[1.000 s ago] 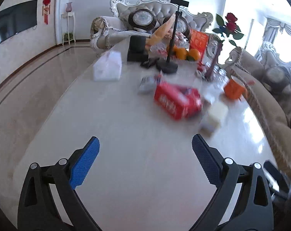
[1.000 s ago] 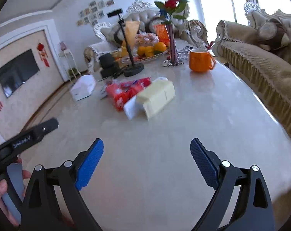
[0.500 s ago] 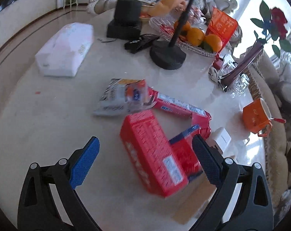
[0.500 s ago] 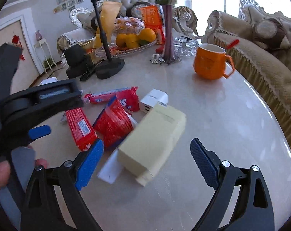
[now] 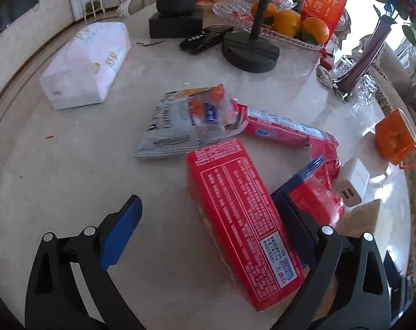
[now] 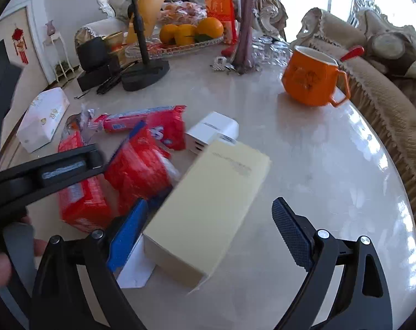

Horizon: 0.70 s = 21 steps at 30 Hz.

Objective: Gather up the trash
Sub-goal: 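Grasp the red toothpaste box with left tool while right tool grasps cream KIMTRUE box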

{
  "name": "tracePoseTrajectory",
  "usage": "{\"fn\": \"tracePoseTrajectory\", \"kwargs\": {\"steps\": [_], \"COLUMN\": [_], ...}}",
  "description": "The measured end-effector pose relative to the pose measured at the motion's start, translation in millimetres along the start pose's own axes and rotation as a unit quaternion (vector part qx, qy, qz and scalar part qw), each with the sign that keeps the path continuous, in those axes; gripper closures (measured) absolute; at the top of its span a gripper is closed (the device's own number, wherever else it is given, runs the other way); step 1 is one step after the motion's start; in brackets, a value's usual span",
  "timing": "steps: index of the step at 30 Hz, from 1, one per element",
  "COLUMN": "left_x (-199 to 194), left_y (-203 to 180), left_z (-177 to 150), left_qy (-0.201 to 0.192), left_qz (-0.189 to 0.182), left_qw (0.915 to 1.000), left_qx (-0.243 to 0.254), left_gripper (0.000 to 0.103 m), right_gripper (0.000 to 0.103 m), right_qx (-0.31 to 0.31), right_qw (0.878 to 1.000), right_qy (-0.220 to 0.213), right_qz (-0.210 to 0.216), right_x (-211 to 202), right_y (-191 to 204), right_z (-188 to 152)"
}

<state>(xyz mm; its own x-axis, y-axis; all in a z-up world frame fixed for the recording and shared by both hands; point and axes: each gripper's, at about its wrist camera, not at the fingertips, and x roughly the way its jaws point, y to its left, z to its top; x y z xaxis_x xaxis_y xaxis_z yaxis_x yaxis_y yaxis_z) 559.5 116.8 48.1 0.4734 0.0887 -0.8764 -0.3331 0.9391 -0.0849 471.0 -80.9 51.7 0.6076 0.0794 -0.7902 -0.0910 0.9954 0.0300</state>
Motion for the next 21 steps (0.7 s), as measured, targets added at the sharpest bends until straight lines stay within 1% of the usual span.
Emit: {"fn": "tracePoseTrajectory", "kwargs": {"steps": [2, 3, 4, 6, 7, 8, 11, 12, 13, 14, 15, 16, 18, 19, 20, 21], "left_x": [-4.1, -6.7, -7.1, -3.8, -0.5, 4.1, 9.2, 10.6, 8.9, 6.9, 6.1, 3.8, -1.5, -4.4, -8.8, -13.2], "left_y": [4.3, 7.8, 9.6, 10.0, 8.2, 3.8, -10.8, -13.9, -14.8, -14.9, -14.0, -10.8, -3.0, 1.1, 7.6, 13.4], "left_z": [-3.6, -5.5, -6.6, -8.4, -9.3, -10.7, -14.0, -16.0, -17.0, -19.3, -20.4, -22.2, -23.4, -23.3, -25.0, -27.3], "left_qy": [-0.001, -0.002, 0.004, 0.029, 0.04, 0.047, 0.034, 0.033, 0.023, 0.015, 0.012, 0.007, -0.002, -0.004, -0.005, -0.006], "left_qz": [0.012, 0.007, 0.003, -0.012, -0.013, -0.004, 0.042, 0.051, 0.053, 0.055, 0.052, 0.051, 0.051, 0.043, 0.025, 0.014], "left_qw": [0.9999, 1.0, 1.0, 0.9995, 0.9991, 0.9989, 0.9982, 0.9975, 0.9975, 0.9971, 0.9969, 0.9966, 0.9966, 0.9971, 0.9979, 0.9983], "left_qx": [0.008, 0.005, 0.002, -0.008, -0.01, -0.007, 0.027, 0.037, 0.041, 0.051, 0.057, 0.064, 0.065, 0.063, 0.059, 0.056], "left_gripper": [0.009, 0.009, 0.009, 0.009, 0.009, 0.009, 0.009, 0.008, 0.008, 0.008, 0.008, 0.01, 0.031, 0.056, 0.067, 0.067], "right_gripper": [0.016, 0.016, 0.016, 0.016, 0.016, 0.016, 0.016, 0.017, 0.017, 0.025, 0.047, 0.052, 0.056, 0.056, 0.057, 0.058], "right_qx": [-0.014, -0.02, -0.023, -0.028, -0.03, -0.026, -0.026, -0.033, -0.036, -0.038, -0.04, -0.043, -0.032, -0.023, -0.013, -0.008], "right_qw": [1.0, 1.0, 1.0, 0.999, 0.999, 0.999, 0.999, 0.998, 0.998, 0.998, 0.998, 0.998, 0.997, 0.996, 0.996, 0.996], "right_qy": [0.001, 0.005, 0.011, 0.018, 0.023, 0.031, 0.044, 0.051, 0.05, 0.042, 0.034, 0.028, 0.029, 0.028, 0.026, 0.023], "right_qz": [-0.004, -0.001, 0.0, 0.005, 0.009, 0.008, 0.007, 0.002, 0.007, 0.014, 0.017, 0.022, 0.058, 0.076, 0.084, 0.09], "right_x": [0.4, 0.0, -0.2, 1.9, 4.4, 8.5, 21.2, 27.1, 28.9, 26.8, 23.3, 18.1, 9.5, 4.6, -1.9, -7.0], "right_y": [-4.4, -6.3, -8.3, -6.9, -4.8, -3.5, -0.8, 0.1, -0.3, -1.9, -3.5, -6.3, -15.9, -21.4, -27.8, -31.9], "right_z": [1.1, 1.5, 2.5, 4.6, 5.7, 6.3, 6.3, 4.7, 4.0, 2.2, 0.8, -1.4, -7.6, -11.4, -16.7, -20.7]}}
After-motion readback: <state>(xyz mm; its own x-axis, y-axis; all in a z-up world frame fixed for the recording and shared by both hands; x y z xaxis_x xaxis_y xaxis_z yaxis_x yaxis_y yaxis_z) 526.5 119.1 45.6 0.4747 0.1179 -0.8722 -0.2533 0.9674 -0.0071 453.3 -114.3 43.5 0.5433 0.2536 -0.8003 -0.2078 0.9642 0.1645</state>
